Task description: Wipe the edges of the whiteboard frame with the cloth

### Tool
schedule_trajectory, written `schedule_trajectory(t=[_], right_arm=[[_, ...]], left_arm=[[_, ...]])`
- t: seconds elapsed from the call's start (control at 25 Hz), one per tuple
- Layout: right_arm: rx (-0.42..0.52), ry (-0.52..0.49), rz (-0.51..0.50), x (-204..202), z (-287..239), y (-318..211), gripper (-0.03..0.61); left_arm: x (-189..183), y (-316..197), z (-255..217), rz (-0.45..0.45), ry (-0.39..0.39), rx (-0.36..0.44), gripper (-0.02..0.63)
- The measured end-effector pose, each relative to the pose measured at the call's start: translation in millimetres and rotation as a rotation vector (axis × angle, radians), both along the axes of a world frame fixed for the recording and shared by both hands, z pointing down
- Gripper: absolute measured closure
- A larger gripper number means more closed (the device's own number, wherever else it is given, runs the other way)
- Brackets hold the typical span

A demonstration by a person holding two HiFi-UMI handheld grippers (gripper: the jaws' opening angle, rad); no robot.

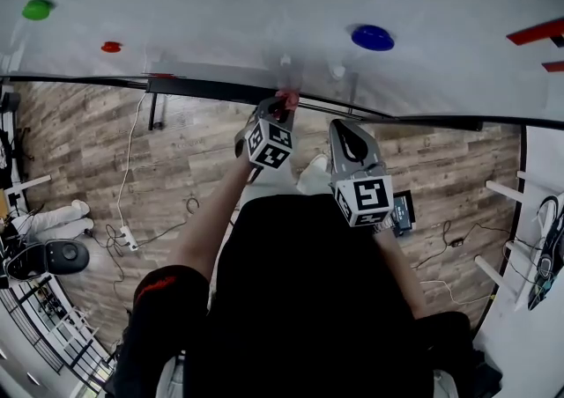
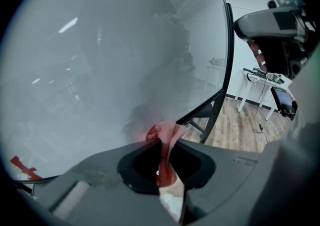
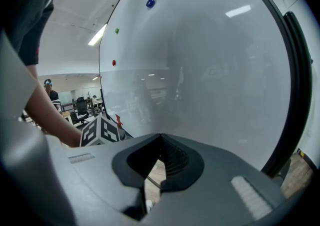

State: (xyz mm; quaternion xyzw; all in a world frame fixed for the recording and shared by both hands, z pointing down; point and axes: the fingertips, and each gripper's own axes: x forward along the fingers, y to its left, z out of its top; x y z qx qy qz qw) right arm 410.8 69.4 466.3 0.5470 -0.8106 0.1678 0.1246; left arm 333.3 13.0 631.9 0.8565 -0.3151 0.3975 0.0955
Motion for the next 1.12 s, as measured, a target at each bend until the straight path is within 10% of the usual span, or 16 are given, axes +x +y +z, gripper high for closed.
schedule_trajectory(t=[1.12], right_arm=[[-0.003, -0.02, 0.001, 39, 4, 17, 0.577]], left_arm=[[40, 16, -3, -0.012, -0.006, 0.006, 0.566]])
